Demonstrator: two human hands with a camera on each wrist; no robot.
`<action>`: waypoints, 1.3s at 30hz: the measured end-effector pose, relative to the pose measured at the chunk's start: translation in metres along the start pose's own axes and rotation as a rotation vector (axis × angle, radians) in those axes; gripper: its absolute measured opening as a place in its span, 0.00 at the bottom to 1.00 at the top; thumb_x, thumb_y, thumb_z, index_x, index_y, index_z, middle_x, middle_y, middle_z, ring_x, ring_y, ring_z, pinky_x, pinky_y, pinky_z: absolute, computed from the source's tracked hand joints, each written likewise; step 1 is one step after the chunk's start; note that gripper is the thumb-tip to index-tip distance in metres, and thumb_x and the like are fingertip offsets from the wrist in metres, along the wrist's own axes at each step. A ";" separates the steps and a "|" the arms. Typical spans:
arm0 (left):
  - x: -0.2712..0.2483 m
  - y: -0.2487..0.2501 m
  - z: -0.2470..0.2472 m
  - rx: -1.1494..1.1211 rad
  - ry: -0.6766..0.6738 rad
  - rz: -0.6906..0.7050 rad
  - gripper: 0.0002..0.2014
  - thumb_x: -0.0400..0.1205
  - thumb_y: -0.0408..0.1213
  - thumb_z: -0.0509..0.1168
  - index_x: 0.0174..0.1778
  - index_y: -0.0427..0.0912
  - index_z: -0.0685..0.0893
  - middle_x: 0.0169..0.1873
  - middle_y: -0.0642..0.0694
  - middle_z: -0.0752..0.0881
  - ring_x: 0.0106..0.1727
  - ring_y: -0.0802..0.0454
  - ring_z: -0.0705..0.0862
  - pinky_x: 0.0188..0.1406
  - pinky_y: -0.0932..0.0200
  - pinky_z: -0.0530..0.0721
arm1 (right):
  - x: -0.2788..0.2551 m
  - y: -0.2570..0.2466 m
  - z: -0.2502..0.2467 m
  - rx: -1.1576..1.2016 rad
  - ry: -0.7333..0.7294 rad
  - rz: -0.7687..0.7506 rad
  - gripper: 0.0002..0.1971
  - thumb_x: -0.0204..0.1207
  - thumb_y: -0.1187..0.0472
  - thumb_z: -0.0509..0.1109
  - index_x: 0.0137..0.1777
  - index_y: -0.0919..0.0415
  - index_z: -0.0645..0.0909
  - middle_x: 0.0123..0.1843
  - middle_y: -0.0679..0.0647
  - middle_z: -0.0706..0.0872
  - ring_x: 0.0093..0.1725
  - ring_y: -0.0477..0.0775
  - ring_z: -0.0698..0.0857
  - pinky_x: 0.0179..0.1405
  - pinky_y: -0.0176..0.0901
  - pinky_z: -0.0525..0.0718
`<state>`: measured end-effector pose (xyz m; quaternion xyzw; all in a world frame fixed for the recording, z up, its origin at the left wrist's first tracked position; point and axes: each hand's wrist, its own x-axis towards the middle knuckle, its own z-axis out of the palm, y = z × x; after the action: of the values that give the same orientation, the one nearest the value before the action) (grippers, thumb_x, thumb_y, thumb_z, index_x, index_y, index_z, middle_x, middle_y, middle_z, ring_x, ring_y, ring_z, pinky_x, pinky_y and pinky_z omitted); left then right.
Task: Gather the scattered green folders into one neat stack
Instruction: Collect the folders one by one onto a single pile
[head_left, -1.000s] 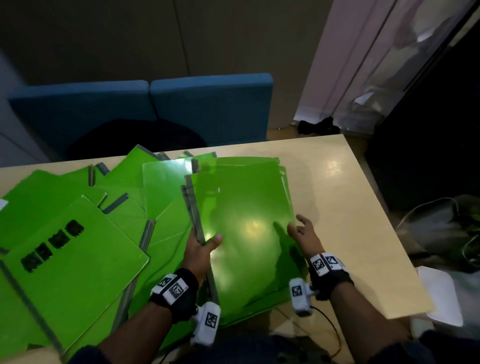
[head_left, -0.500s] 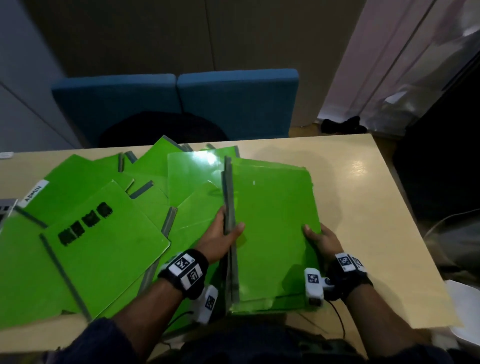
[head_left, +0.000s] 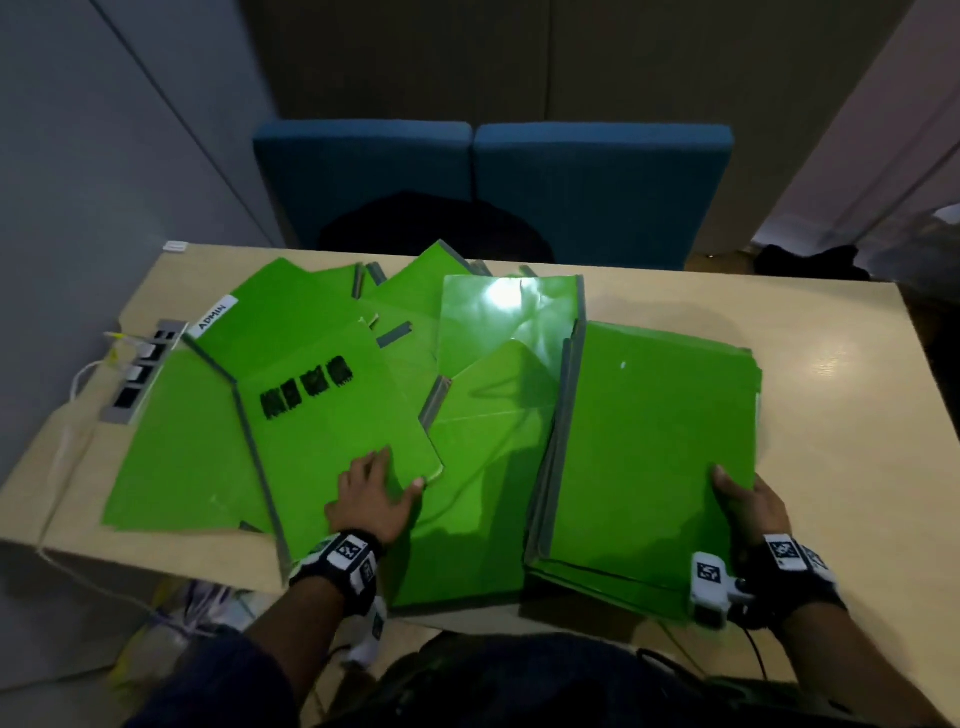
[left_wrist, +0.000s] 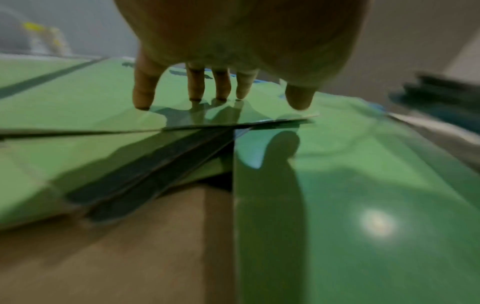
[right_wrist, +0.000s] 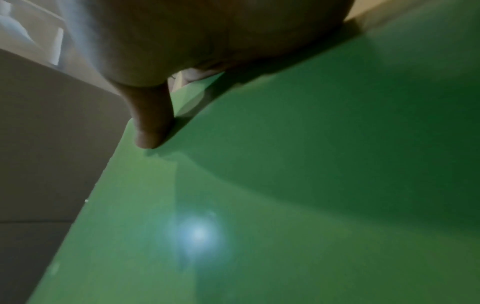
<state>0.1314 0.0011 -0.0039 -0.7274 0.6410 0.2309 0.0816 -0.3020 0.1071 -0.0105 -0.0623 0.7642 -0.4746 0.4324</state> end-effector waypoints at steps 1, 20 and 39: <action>-0.005 -0.001 0.002 0.019 0.015 0.026 0.37 0.79 0.70 0.49 0.82 0.57 0.58 0.79 0.48 0.62 0.78 0.42 0.64 0.69 0.29 0.70 | -0.003 -0.005 0.006 0.014 -0.014 0.003 0.16 0.80 0.58 0.72 0.66 0.63 0.82 0.49 0.63 0.89 0.43 0.65 0.87 0.40 0.51 0.86; 0.008 -0.083 -0.002 -0.755 0.126 -0.544 0.37 0.77 0.43 0.73 0.75 0.34 0.62 0.73 0.32 0.69 0.71 0.31 0.72 0.71 0.38 0.74 | -0.021 -0.015 0.061 -0.223 -0.137 -0.023 0.14 0.79 0.54 0.73 0.61 0.59 0.84 0.51 0.61 0.89 0.45 0.64 0.88 0.39 0.44 0.82; 0.001 -0.072 0.024 -0.737 -0.190 -0.797 0.20 0.80 0.42 0.60 0.64 0.36 0.79 0.68 0.32 0.78 0.63 0.34 0.81 0.58 0.51 0.78 | -0.013 -0.005 0.054 -0.277 -0.084 -0.043 0.19 0.76 0.47 0.74 0.62 0.58 0.84 0.50 0.60 0.90 0.46 0.67 0.89 0.50 0.56 0.87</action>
<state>0.1956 0.0217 -0.0379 -0.8703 0.1824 0.4557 -0.0400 -0.2564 0.0744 -0.0084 -0.1578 0.8020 -0.3707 0.4410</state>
